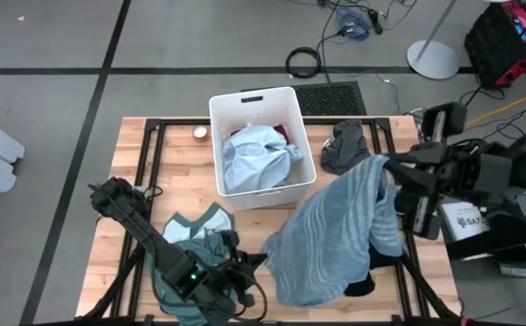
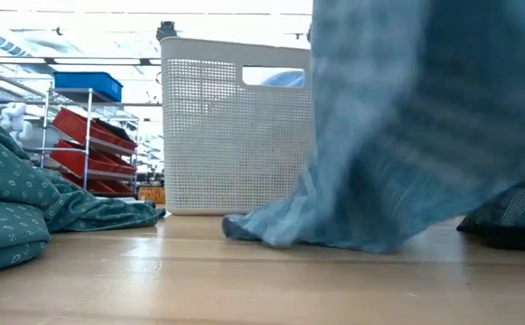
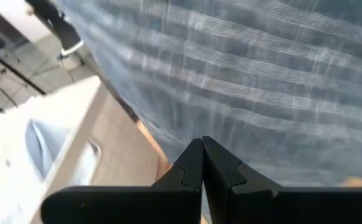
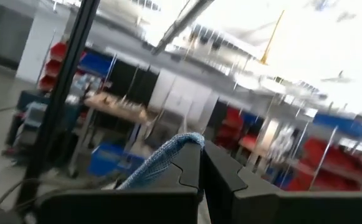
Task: Sort clothes
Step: Put the blue shirt into the white laundry bin
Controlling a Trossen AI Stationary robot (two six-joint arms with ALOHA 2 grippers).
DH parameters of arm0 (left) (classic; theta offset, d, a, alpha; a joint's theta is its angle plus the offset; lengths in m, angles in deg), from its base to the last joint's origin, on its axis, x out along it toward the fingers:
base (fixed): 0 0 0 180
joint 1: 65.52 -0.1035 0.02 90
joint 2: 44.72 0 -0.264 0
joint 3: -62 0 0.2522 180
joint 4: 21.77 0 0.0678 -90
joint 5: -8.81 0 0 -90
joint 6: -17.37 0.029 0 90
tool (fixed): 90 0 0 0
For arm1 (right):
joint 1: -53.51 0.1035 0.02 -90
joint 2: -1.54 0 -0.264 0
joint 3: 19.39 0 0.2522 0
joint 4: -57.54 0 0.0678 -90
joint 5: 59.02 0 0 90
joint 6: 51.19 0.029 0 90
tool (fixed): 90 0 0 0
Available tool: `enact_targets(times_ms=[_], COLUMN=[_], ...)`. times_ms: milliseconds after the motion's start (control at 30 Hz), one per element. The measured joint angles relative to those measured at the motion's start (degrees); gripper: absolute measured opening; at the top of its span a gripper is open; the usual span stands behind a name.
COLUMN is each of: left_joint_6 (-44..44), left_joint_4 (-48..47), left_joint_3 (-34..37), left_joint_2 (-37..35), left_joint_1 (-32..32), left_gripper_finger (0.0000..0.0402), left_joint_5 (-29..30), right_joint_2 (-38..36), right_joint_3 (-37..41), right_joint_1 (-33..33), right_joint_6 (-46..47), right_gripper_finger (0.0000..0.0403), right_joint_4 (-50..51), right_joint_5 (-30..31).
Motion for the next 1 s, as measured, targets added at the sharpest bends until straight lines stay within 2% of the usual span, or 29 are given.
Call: enact_targets(times_ms=[67, 167, 300, 400, 533, 667, 767, 867, 900, 1000], left_joint_6=[-2.5, -3.7, -3.5, -2.3, -2.2, -2.2, -2.2, -2.2, -2.1, -1.9], left_joint_4=[-0.1, -0.4, -0.6, -0.7, -0.6, -0.5, -0.1, 0.6, 0.7, 0.7], left_joint_3=[1.8, 2.7, 2.7, 2.7, 2.7, 2.7, 2.7, 2.7, 2.7, 2.7], left_joint_2=[0.0, 0.0, 0.0, 0.0, 0.0, -0.1, -0.1, -0.1, -0.1, -0.1], left_joint_1=[0.1, 0.0, 0.0, -0.2, -0.7, -0.7, -0.6, -0.7, -0.8, -0.8], left_gripper_finger=[0.0007, 0.0007, 0.0007, 0.0007, 0.0007, 0.0007, 0.0007, 0.0007, 0.0007, 0.0007], left_joint_5=[0.0, 0.0, 1.4, 2.5, 2.6, 2.6, 2.6, 2.6, 2.6, 2.6], right_joint_2=[0.0, -0.1, 0.7, 2.6, 5.0, 5.1, 5.3, 4.8, 4.4, 2.4], right_joint_3=[0.0, 0.0, 0.1, 2.3, 9.3, 24.8, 38.1, 51.4, 55.4, 64.7], right_joint_1=[0.2, 1.0, 1.7, 3.9, 6.6, 8.1, 8.6, 9.2, 9.2, 8.6], right_joint_6=[9.4, 31.4, 59.8, 71.7, 89.8, 99.9, 106.8, 109.5, 109.6, 108.8], right_gripper_finger=[0.0, 0.0, 0.0, 0.0, 0.0, 0.0, 0.0, 0.0, 0.0, 0.0], right_joint_4=[8.3, 26.6, 48.5, 58.0, 69.5, 64.8, 59.2, 46.1, 40.9, 28.5], right_joint_5=[1.6, 0.6, -11.0, -16.4, -23.3, -34.7, -47.3, -57.2, -59.2, -60.0])
